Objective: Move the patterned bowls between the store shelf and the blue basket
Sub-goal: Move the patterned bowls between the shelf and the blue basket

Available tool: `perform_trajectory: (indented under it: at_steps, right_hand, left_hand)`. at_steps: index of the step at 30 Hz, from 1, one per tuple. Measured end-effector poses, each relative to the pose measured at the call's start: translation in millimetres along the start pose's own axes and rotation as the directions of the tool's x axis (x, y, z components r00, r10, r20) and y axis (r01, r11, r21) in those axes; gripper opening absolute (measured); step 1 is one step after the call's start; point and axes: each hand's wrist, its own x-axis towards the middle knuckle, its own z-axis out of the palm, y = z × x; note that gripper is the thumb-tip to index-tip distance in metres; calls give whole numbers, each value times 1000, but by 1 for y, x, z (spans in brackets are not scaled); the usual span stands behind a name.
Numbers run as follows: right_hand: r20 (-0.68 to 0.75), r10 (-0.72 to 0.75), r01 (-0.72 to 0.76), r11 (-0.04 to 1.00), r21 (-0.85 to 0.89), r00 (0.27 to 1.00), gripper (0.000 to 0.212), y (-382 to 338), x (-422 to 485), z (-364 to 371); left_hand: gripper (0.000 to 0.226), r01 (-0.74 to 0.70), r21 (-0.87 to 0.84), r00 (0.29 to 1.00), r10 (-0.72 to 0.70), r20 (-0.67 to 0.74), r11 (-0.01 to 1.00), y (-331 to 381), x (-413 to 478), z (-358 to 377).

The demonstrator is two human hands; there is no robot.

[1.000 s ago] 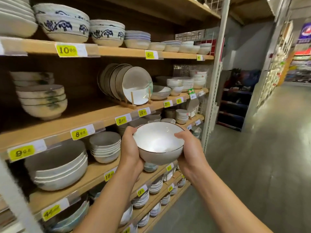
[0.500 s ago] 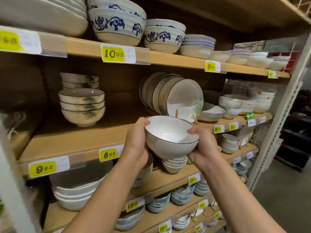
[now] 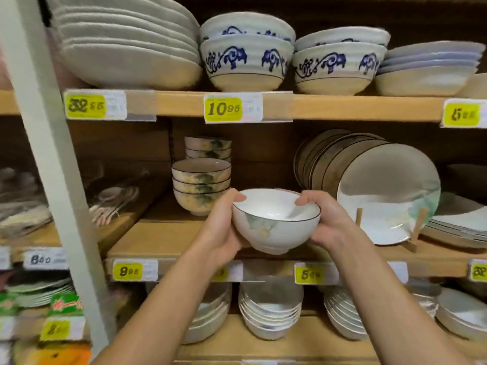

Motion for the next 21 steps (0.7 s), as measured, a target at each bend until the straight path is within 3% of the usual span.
perform_trajectory:
  at_steps: [3,6,8,10,12,15,16,18,21]
  right_hand:
    - [132,66,-60,997,-50,989,47,-9,19,-5]
    - [166,111,-98,992,-84,980,41,-13,31,-7]
    - [113,76,-72,997,-38,991,35,-13,36,-8]
    - [-43,-53,53,999,11,998,22,-7,40,-12]
    - [-104,-195,192,981,-32,975,28,11,35,-18]
    - [54,-257,261,959,-113,965,68,41,20,-12]
    - [66,-258,264,959,-106,964,72,45,18,-7]
    - [-15,-263,261,963,-64,965,63,45,24,-2]
    - [-80,-135,141,988,70,988,54,26,38,-5]
  left_hand:
    - [34,82,14,997,-82,-6,997,4,8,-2]
    - [52,126,-11,991,-127,-50,992,2,14,-1]
    - [54,100,-48,987,-105,-121,994,-3,17,4]
    - [49,42,-109,974,-65,-216,993,-7,18,9]
    - [41,-73,-145,949,24,-315,987,-14,19,17]
    - [37,-265,-29,887,232,-399,964,-30,19,32]
    - [38,-300,5,868,276,-412,954,-36,18,38]
    - [46,-308,47,853,298,-428,950,-44,17,42]
    - [41,-218,53,894,222,-390,974,-33,14,30]
